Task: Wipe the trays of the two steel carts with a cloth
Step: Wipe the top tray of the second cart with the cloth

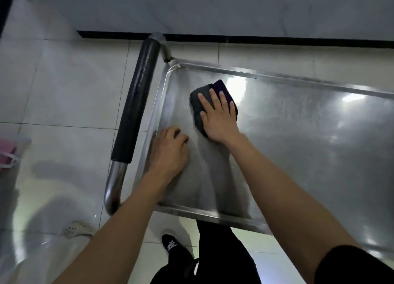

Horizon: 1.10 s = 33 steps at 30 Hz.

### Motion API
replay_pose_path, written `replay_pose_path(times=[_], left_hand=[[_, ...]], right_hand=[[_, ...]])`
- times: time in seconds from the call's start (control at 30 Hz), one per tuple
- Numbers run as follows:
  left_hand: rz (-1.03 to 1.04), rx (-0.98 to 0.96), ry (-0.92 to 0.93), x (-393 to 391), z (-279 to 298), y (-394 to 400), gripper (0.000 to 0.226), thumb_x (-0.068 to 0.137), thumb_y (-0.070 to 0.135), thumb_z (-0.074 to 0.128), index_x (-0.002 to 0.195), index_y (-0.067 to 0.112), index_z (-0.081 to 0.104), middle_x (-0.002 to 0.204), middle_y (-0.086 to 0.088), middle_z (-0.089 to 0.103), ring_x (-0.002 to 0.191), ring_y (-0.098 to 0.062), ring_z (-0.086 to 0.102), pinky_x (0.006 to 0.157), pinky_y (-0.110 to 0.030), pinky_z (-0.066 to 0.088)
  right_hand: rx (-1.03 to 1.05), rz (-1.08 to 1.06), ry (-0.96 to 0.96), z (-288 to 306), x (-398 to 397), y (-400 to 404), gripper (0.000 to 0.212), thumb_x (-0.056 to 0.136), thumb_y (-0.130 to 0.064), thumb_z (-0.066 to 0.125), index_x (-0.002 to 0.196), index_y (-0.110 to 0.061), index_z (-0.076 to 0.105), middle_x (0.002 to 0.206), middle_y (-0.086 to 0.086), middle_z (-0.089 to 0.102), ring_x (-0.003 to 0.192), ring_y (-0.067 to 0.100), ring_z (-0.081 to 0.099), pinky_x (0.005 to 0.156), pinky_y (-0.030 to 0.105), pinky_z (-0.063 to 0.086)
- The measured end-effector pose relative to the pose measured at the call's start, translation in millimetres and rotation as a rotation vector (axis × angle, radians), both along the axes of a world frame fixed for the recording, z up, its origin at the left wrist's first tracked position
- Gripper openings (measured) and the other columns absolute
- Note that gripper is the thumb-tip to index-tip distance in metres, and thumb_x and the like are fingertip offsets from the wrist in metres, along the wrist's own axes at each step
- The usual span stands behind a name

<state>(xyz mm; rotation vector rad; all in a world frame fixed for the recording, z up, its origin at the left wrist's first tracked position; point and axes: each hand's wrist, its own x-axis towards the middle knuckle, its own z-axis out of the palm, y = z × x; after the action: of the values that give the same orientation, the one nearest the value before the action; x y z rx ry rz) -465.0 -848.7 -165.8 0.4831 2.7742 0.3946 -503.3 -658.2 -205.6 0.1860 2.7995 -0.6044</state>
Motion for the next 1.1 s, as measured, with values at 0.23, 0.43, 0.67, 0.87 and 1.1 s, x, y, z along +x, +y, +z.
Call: replay_pose_path(times=[0.23, 0.43, 0.67, 0.87, 1.1], left_hand=[[0.062, 0.000, -0.056, -14, 2, 11, 0.030, 0.097, 0.023, 0.052, 0.121, 0.014, 0.068, 0.138, -0.009, 0.053, 0.127, -0.029, 0.047, 0.108, -0.047, 0.039], [0.112, -0.007, -0.084, 25, 3, -3, 0.035, 0.099, 0.026, 0.052, 0.132, 0.019, 0.061, 0.150, -0.006, 0.042, 0.142, -0.025, 0.033, 0.117, -0.048, 0.030], [0.187, -0.005, -0.082, 93, -2, -26, 0.033, 0.098, 0.022, 0.055, 0.130, 0.020, 0.063, 0.152, -0.008, 0.042, 0.146, -0.029, 0.029, 0.118, -0.054, 0.029], [0.194, 0.003, 0.048, 168, -10, -48, 0.032, 0.088, 0.019, 0.061, 0.118, 0.015, 0.071, 0.135, -0.011, 0.058, 0.130, -0.031, 0.050, 0.106, -0.049, 0.041], [0.303, 0.036, 0.225, 255, -13, -53, 0.038, 0.083, 0.014, 0.051, 0.116, 0.015, 0.068, 0.131, -0.007, 0.060, 0.127, -0.029, 0.051, 0.101, -0.045, 0.040]], right_hand=[[0.037, 0.081, 0.078, -4, -101, 22, 0.057, 0.103, -0.038, 0.026, 0.158, -0.033, 0.016, 0.168, 0.004, 0.001, 0.153, 0.030, -0.004, 0.121, 0.056, -0.001], [0.050, 0.126, 0.100, -4, -101, 4, 0.057, 0.103, -0.040, 0.024, 0.158, -0.033, 0.015, 0.168, 0.002, 0.003, 0.154, 0.029, -0.004, 0.122, 0.055, -0.001], [0.034, 0.316, 0.072, -1, -53, -39, 0.056, 0.104, -0.040, 0.024, 0.158, -0.036, 0.013, 0.167, 0.001, 0.006, 0.154, 0.027, -0.002, 0.122, 0.054, 0.001], [0.047, 0.442, 0.071, -3, 7, -69, 0.056, 0.104, -0.041, 0.024, 0.158, -0.037, 0.010, 0.168, 0.000, 0.004, 0.154, 0.026, -0.003, 0.122, 0.053, 0.001], [0.039, 0.665, 0.064, -4, 104, -104, 0.056, 0.102, -0.044, 0.019, 0.157, -0.041, 0.004, 0.167, -0.003, 0.000, 0.153, 0.022, -0.006, 0.120, 0.050, -0.004]])
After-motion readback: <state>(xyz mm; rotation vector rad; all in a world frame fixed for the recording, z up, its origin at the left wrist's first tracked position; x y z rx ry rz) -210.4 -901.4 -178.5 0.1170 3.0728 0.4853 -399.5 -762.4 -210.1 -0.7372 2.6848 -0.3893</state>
